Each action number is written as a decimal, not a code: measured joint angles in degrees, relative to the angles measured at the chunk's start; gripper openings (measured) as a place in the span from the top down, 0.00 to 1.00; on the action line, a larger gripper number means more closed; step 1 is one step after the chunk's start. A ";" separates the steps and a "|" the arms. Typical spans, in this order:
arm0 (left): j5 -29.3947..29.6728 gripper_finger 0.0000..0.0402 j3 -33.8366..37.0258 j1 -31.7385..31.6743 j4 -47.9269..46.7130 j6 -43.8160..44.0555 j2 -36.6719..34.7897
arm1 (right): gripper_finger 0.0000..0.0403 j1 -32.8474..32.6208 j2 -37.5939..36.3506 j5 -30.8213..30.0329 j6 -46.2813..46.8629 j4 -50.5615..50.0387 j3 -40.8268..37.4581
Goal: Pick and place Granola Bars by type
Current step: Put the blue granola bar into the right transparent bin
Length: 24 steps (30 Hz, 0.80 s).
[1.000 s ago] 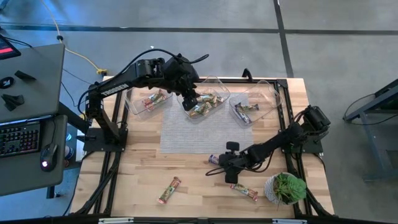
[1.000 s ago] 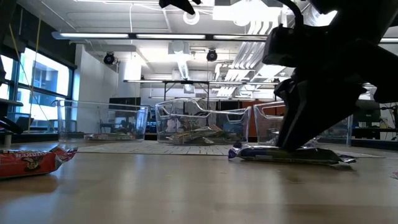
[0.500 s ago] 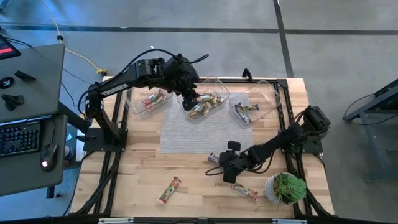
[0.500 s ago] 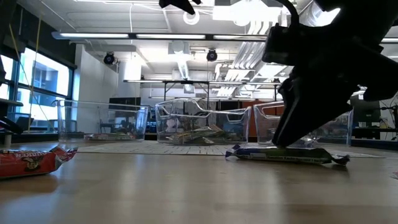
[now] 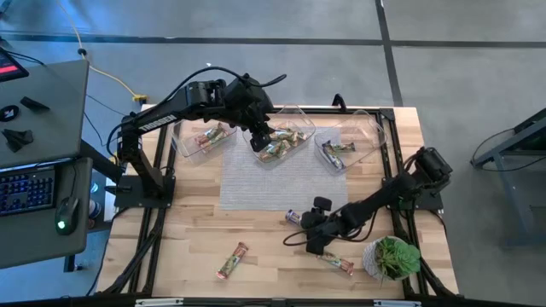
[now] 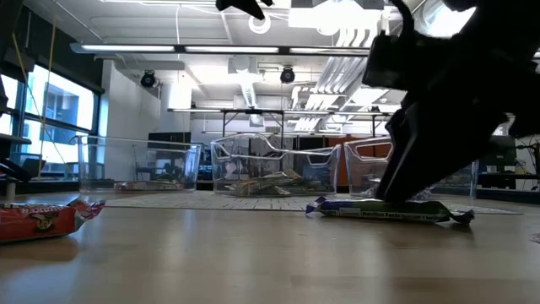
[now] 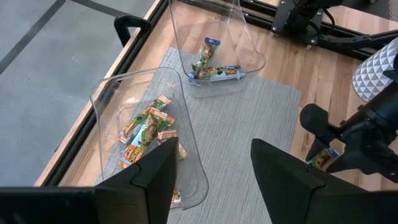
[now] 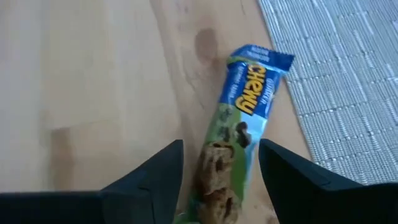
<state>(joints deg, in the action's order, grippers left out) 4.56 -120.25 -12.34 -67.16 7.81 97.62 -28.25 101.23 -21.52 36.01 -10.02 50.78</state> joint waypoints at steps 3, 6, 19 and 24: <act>0.00 0.51 0.00 0.00 0.00 0.00 0.00 | 0.52 -0.11 1.29 -0.85 0.02 0.02 0.00; -0.01 0.51 0.00 0.00 0.02 0.00 0.00 | 0.52 -0.11 2.07 -0.98 0.07 0.25 0.00; 0.00 0.51 0.00 0.00 0.11 0.00 0.00 | 0.65 0.14 2.56 -1.05 -0.03 -0.66 0.07; -0.02 0.51 0.00 0.00 0.11 0.00 0.00 | 0.77 0.14 2.31 -0.58 -1.84 -1.10 0.09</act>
<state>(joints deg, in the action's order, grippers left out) 4.54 -120.25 -12.34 -67.05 7.81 97.62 -28.12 103.54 -22.09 34.17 -11.12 50.87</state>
